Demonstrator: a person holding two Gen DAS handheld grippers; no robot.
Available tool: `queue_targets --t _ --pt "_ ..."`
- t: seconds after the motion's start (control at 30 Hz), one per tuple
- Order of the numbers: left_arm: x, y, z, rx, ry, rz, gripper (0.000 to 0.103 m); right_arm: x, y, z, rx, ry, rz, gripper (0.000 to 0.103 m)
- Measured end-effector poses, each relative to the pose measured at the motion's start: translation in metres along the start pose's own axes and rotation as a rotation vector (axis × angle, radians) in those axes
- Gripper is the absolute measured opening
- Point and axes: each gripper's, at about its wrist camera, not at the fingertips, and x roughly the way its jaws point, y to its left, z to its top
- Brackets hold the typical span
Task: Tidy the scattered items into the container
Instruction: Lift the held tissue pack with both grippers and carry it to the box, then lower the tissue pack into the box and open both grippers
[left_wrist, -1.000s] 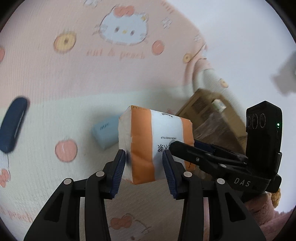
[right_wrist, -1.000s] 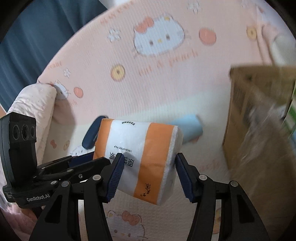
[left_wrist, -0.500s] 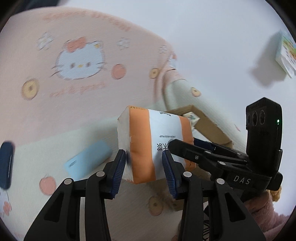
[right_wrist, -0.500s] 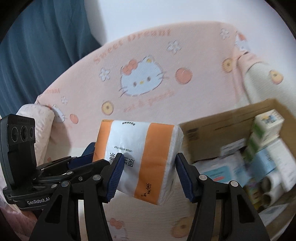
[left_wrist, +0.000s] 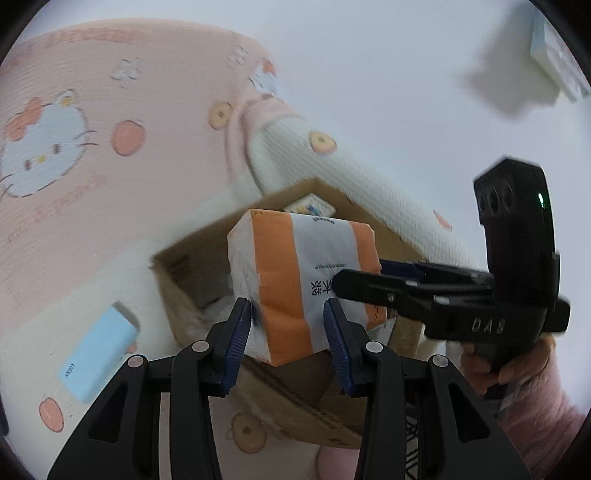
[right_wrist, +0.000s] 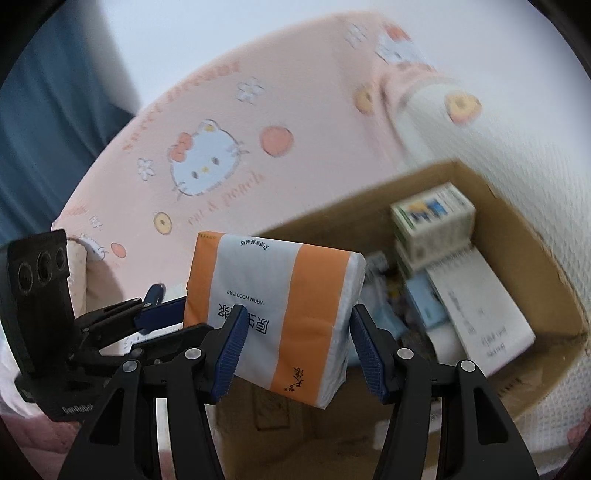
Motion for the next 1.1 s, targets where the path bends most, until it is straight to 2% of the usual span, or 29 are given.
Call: queue_targets --t 0.2,0.3,0.43,0.57,0.63,0.77,1.0,1.1 --pt "0.022 -0.029 -0.002 0.077 0.104 -0.040 0.045 0.001 -0.043 0.007 0.072 0.084 0.032 0.055" --pt "0.028 -0.041 -0.005 0.135 0.150 -0.030 0.045 0.006 -0.052 0.007 0.077 0.138 0.054 0.055" --pt "0.040 -0.053 -0.010 0.199 0.238 -0.031 0.045 0.021 -0.058 0.004 0.061 0.222 0.028 0.055" --pt "0.049 -0.053 -0.014 0.176 0.332 -0.043 0.045 0.031 -0.060 0.004 0.061 0.286 -0.006 0.056" --pt "0.049 -0.050 -0.014 0.171 0.341 -0.023 0.045 0.031 -0.058 0.004 0.047 0.315 -0.006 0.056" --pt "0.045 -0.042 -0.010 0.175 0.311 0.014 0.045 0.033 -0.053 -0.003 -0.024 0.374 -0.088 0.056" --pt "0.058 -0.036 -0.010 0.160 0.335 0.010 0.046 0.049 -0.059 -0.013 -0.041 0.482 -0.217 0.056" --pt "0.066 -0.034 -0.009 0.150 0.346 0.015 0.045 0.058 -0.056 -0.009 -0.044 0.520 -0.237 0.056"
